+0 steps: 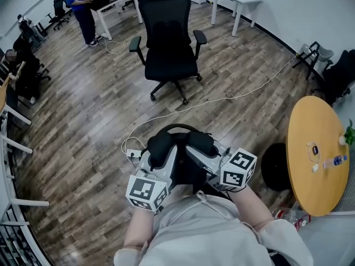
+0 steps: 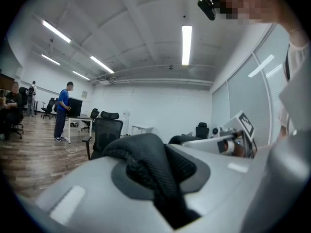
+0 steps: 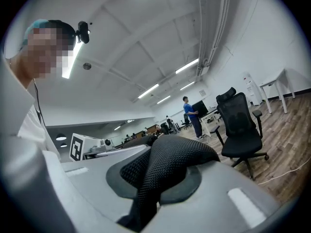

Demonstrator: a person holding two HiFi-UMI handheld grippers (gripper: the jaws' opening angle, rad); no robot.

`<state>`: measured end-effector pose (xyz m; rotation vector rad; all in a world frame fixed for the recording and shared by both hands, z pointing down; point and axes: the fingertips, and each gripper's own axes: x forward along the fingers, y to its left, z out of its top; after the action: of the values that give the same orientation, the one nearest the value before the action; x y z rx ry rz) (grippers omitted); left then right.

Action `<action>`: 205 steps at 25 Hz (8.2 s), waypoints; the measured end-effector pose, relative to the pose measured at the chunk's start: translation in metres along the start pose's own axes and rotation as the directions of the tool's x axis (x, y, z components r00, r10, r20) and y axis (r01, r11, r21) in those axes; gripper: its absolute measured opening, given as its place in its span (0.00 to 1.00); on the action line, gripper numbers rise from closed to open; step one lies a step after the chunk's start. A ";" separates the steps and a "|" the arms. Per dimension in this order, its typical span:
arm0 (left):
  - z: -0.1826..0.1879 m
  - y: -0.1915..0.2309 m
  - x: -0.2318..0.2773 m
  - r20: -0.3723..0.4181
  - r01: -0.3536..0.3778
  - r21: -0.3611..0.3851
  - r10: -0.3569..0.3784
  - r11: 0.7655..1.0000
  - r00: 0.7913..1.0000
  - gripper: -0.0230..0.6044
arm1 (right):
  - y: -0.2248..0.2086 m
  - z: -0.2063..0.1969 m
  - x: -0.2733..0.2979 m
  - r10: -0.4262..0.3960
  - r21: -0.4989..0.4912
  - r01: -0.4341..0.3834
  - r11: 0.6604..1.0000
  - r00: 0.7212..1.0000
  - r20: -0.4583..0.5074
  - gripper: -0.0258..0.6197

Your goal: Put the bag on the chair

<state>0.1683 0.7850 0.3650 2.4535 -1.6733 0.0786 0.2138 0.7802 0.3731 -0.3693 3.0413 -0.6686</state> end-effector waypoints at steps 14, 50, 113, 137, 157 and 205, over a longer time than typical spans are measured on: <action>0.018 0.084 0.171 -0.029 -0.101 -0.020 0.100 0.995 0.995 0.15 | -0.172 0.066 0.060 0.094 0.050 -0.091 0.995 0.994 -0.049 0.11; 0.064 0.317 0.540 -0.122 0.146 -0.048 -0.151 0.988 0.981 0.15 | -0.535 0.219 0.237 -0.087 0.126 0.087 0.988 0.996 -0.008 0.11; 0.199 0.768 0.951 -0.145 0.115 -0.116 -0.131 0.987 0.981 0.16 | -0.978 0.468 0.632 -0.050 0.184 0.054 0.981 0.998 -0.022 0.12; 0.111 0.818 1.018 -0.268 0.087 -0.134 -0.120 0.987 0.956 0.17 | -1.065 0.402 0.675 -0.037 0.240 0.071 0.968 0.989 -0.143 0.13; -0.009 0.824 1.065 -0.405 0.092 -0.186 -0.162 0.978 0.900 0.16 | -1.149 0.274 0.670 -0.165 0.254 0.285 0.924 0.899 -0.407 0.13; -0.058 0.872 1.026 -0.336 -0.265 -0.041 0.236 0.963 0.912 0.53 | -1.191 0.236 0.598 -0.679 0.021 0.710 0.704 0.682 -0.270 0.60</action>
<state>-0.2600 -0.4578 0.6611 2.0136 -1.7829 0.4155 -0.0838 -0.5046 0.6786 -1.6129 2.9771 -0.9711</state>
